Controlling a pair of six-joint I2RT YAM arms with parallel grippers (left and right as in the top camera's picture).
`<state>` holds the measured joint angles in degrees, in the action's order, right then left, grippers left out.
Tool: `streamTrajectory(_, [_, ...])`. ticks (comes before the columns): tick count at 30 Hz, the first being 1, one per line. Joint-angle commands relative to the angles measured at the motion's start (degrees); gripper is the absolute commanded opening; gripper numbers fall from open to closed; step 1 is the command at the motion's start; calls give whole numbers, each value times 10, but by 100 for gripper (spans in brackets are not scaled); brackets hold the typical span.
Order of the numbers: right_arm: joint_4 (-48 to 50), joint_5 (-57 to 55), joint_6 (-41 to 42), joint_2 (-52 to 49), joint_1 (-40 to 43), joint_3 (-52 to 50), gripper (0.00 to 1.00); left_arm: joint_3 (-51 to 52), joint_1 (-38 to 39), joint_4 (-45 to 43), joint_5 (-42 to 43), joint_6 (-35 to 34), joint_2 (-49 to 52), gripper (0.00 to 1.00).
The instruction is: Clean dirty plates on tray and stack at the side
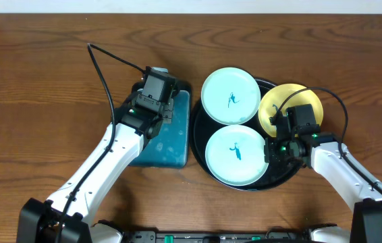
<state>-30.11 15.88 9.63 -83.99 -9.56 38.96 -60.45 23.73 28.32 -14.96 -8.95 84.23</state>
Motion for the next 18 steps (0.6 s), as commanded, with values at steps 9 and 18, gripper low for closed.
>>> streamTrajectory(9, [1, 10, 0, -1, -3, 10, 1, -1, 6, -45, -69, 26, -12, 8])
streamTrajectory(18, [1, 10, 0, -1, -3, 10, 1, -1, 26, -70, -106, 53, -12, 7])
